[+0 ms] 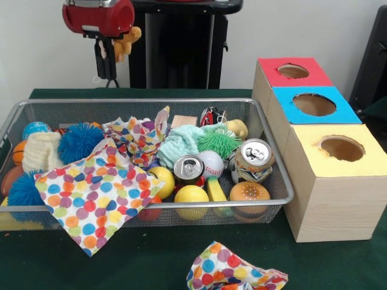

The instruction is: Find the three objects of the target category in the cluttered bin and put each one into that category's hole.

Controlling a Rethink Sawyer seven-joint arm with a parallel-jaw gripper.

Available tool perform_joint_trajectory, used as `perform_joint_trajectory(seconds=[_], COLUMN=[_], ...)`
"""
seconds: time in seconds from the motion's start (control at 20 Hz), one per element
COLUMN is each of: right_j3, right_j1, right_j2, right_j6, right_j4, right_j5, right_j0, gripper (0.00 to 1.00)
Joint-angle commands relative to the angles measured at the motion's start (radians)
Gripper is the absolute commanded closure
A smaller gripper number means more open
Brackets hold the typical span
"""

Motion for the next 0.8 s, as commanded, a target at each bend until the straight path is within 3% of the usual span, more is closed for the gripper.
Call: perform_joint_trajectory(seconds=[0.05,0.5,0.8], right_j3=[-0.061,-0.047,-0.067], right_j1=[-0.003,0.001,0.001], right_j2=[0.098,0.15,0.181], right_j6=[-0.107,-0.106,-0.146], right_j4=[-0.022,0.006,-0.001], right_j5=[0.159,0.165,0.227], right_j0=[-0.013,-0.062,-0.111], gripper=[1.0,1.0,1.0])
